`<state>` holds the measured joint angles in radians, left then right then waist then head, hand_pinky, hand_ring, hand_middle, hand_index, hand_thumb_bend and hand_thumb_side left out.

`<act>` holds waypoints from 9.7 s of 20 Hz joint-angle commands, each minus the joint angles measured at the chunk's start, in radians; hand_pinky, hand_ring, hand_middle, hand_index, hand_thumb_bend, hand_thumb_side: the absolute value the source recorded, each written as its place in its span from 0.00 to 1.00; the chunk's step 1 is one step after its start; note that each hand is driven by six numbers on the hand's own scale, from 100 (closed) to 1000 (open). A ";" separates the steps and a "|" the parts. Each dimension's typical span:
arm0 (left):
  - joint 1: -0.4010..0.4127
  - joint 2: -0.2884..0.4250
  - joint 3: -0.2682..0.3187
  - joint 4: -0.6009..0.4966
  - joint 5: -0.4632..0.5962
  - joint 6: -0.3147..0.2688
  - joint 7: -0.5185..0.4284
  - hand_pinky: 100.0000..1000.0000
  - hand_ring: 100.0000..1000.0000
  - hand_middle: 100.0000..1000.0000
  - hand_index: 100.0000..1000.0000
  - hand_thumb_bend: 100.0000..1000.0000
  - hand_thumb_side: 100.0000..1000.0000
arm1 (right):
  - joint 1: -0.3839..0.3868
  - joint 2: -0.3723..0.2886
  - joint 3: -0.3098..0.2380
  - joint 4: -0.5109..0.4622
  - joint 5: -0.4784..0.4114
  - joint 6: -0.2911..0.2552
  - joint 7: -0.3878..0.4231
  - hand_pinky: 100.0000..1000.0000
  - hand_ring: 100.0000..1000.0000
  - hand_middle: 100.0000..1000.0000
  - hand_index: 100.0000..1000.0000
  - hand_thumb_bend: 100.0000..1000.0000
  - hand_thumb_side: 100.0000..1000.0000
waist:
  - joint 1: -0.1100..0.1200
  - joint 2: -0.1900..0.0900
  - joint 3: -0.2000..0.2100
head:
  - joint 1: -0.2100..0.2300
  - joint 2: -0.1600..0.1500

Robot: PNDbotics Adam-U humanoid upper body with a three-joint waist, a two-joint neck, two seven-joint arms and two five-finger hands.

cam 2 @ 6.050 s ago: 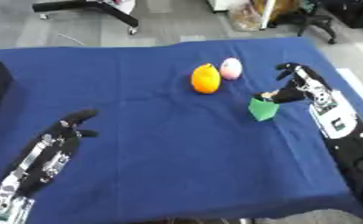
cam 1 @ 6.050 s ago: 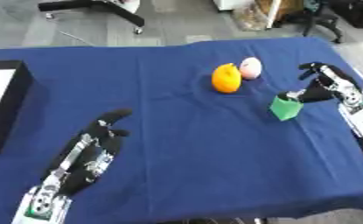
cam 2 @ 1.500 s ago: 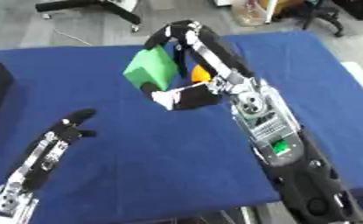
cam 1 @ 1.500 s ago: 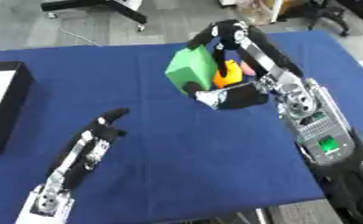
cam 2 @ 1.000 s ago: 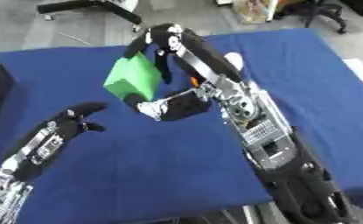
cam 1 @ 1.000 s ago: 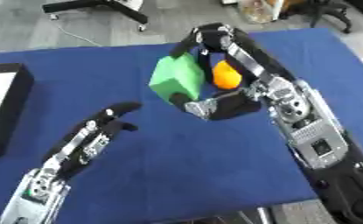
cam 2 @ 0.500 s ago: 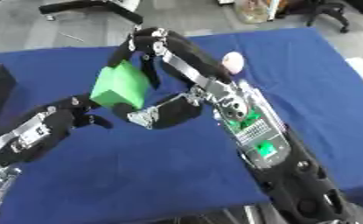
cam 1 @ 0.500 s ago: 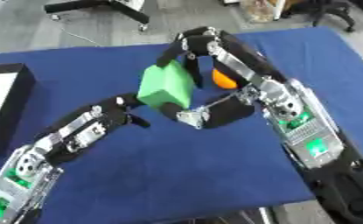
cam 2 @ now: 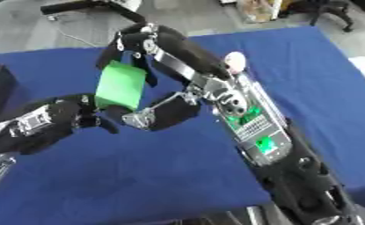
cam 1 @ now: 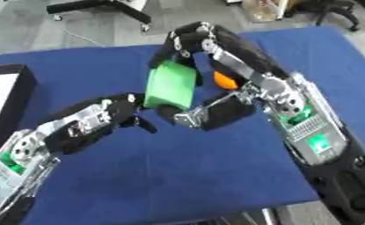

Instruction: Pick up the objects with one hand, pass them to the other hand, and then place them into the box on the other side of the table.

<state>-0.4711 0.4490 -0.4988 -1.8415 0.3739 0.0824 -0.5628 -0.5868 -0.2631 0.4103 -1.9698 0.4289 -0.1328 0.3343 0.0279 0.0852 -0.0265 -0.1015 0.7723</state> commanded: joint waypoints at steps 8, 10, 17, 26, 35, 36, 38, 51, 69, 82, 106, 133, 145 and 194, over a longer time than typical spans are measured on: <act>-0.079 -0.030 -0.049 0.030 0.018 0.068 0.030 0.77 1.00 0.86 0.91 0.16 0.96 | -0.023 0.017 0.032 -0.010 0.020 -0.024 0.011 0.50 0.20 0.29 0.51 0.11 0.02 | -0.007 -0.010 -0.001 | 0.008 -0.002; -0.084 -0.036 -0.054 0.042 0.018 0.071 0.031 0.77 1.00 0.86 0.92 0.17 0.97 | -0.024 0.018 0.033 -0.010 0.019 -0.024 0.010 0.50 0.20 0.29 0.51 0.11 0.02 | -0.008 -0.009 0.000 | 0.008 -0.002; -0.099 -0.049 -0.062 0.058 0.038 0.080 0.035 0.77 1.00 0.85 0.91 0.19 0.97 | -0.024 0.019 0.038 -0.009 0.014 -0.027 0.015 0.50 0.20 0.29 0.51 0.11 0.02 | -0.011 -0.009 0.001 | 0.008 -0.002; -0.107 -0.056 -0.069 0.064 0.074 0.105 0.056 0.74 0.98 0.80 0.87 0.20 0.98 | -0.025 0.017 0.052 0.002 0.012 -0.042 0.036 0.50 0.19 0.29 0.51 0.10 0.01 | -0.012 -0.009 0.002 | 0.006 -0.002; -0.111 -0.056 -0.065 0.057 0.100 0.112 0.055 0.75 0.99 0.81 0.88 0.28 1.00 | -0.022 0.017 0.063 0.048 0.024 -0.053 0.049 0.50 0.18 0.28 0.50 0.09 0.00 | -0.011 -0.008 0.003 | 0.004 -0.002; -0.111 -0.056 -0.065 0.056 0.103 0.111 0.054 0.75 0.99 0.81 0.88 0.28 1.00 | -0.022 0.018 0.065 0.058 0.025 -0.054 0.049 0.50 0.18 0.28 0.50 0.09 0.00 | -0.011 -0.008 0.003 | 0.004 -0.002; -0.112 -0.056 -0.064 0.053 0.108 0.110 0.049 0.75 0.99 0.81 0.88 0.28 1.00 | -0.021 0.020 0.067 0.075 0.029 -0.055 0.047 0.50 0.18 0.28 0.50 0.09 0.00 | -0.011 -0.008 0.003 | 0.004 -0.002; -0.111 -0.055 -0.064 0.051 0.118 0.117 0.034 0.69 0.88 0.67 0.80 0.00 0.85 | -0.021 0.023 0.070 0.120 0.047 -0.065 0.033 0.50 0.18 0.28 0.50 0.10 0.00 | -0.010 -0.008 0.002 | 0.001 -0.002; -0.098 -0.050 -0.032 0.061 0.078 0.129 0.082 0.53 0.69 0.41 0.55 0.00 0.61 | -0.035 0.010 0.032 0.077 0.140 -0.090 0.046 0.57 0.27 0.45 0.75 0.41 0.28 | -0.012 -0.010 0.000 | 0.002 -0.002; -0.076 -0.053 0.022 0.113 0.082 0.106 0.183 0.52 0.67 0.39 0.53 0.00 0.58 | -0.048 -0.010 -0.009 0.029 0.119 -0.086 0.067 0.60 0.35 0.58 0.86 0.56 0.44 | -0.015 -0.011 -0.005 | 0.004 -0.002; 0.087 0.030 0.336 0.159 -0.061 -0.024 0.498 0.53 0.69 0.41 0.53 0.00 0.49 | 0.056 -0.074 -0.192 -0.001 0.109 -0.002 -0.184 0.56 0.34 0.54 0.82 0.52 0.38 | 0.006 -0.018 0.000 | 0.280 -0.002; -0.175 0.304 0.490 0.958 -1.053 0.110 0.667 0.59 0.67 0.49 0.65 0.15 0.00 | 0.110 -0.074 -0.148 0.032 0.068 -0.024 -0.135 0.55 0.31 0.49 0.81 0.51 0.37 | 0.022 -0.039 -0.022 | 0.352 -0.015; -0.168 0.253 0.513 1.085 -1.090 0.087 0.620 0.77 0.98 0.86 0.90 0.51 0.60 | 0.113 -0.072 -0.146 0.034 0.063 -0.022 -0.131 0.55 0.31 0.49 0.81 0.50 0.37 | 0.021 -0.035 -0.030 | 0.353 -0.011; 0.214 -0.214 0.272 -0.053 -0.238 -0.235 0.202 0.79 1.00 0.91 0.90 0.00 0.57 | -0.135 -0.156 -0.289 0.814 0.203 0.065 -0.340 0.55 0.30 0.62 0.82 0.44 0.18 | -0.009 -0.006 0.040 | -0.099 -0.002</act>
<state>-0.2507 0.2381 -0.2233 -1.8861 0.1382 -0.1482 -0.3497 -0.6975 -0.4105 0.1365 -1.1821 0.6195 -0.0664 0.0008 0.0204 0.0885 0.0142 -0.1922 0.7725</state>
